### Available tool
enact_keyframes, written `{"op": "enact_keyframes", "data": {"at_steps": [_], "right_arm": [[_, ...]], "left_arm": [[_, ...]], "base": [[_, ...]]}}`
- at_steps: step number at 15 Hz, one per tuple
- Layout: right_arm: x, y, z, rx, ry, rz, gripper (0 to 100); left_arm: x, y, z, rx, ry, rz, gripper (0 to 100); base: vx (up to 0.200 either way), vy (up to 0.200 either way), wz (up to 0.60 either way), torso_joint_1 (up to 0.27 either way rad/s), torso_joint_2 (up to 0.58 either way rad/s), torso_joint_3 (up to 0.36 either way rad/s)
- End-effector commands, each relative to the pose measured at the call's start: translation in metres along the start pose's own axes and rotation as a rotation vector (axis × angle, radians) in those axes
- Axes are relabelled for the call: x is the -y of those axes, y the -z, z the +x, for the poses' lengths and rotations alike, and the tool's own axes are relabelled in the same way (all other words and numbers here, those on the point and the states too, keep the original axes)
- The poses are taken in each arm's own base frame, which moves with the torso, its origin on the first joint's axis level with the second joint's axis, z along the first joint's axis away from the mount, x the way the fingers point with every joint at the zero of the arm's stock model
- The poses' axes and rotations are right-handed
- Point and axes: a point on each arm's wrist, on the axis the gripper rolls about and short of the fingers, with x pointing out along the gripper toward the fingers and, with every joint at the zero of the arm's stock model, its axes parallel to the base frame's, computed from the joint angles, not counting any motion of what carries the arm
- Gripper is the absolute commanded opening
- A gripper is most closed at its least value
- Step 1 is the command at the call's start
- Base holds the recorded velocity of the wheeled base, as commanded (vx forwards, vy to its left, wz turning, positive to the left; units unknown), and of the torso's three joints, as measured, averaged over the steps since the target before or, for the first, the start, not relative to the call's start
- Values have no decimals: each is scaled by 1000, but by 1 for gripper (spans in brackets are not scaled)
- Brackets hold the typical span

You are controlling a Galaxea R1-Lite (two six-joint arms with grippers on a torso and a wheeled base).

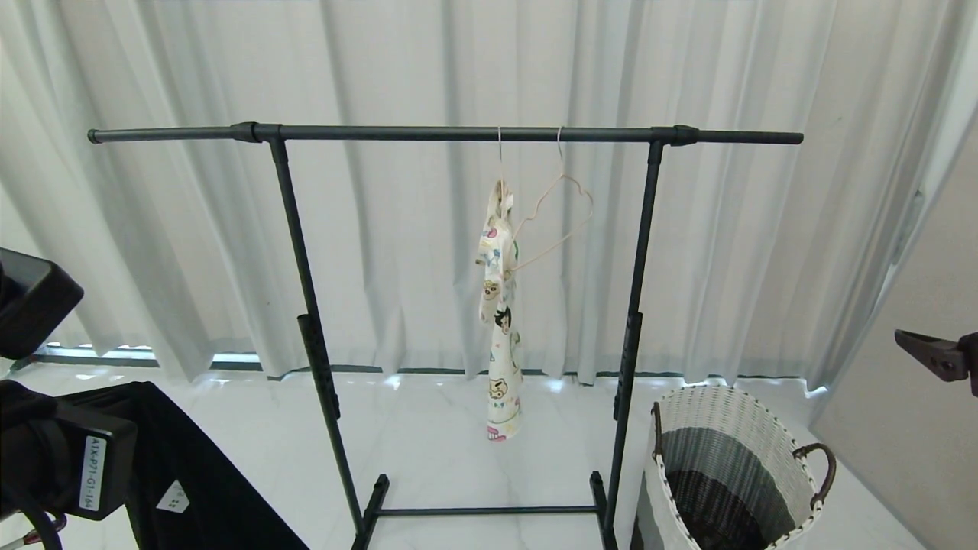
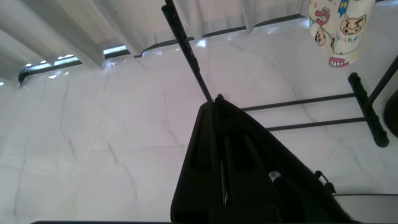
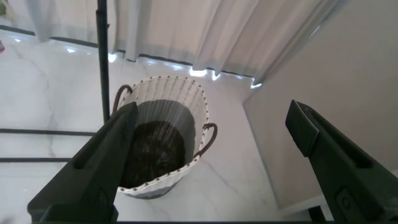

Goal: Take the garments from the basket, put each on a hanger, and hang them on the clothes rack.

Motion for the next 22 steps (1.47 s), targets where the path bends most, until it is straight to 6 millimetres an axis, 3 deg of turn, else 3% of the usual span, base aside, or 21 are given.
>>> {"op": "enact_keyframes", "data": {"at_steps": [1,10,19,22], "right_arm": [[-1,0,2,-4,-1,-3,100],[1,-3,3,12,-55,5,100],[1,-4,6,13,-97,27,100],[0,-15,12,31,-137,101,100]], "left_arm": [[0,0,0,3,0,-1,0],[1,-2,2,3,0,1,0],[3,-2,4,-5,-10,1,0],[2,-2,4,-1,-10,-3,0]], "base": [[0,0,0,207,-476,-286],[0,0,0,204,-466,-259],[0,200,0,21,-36,-18],[0,200,0,2,4,6]]}}
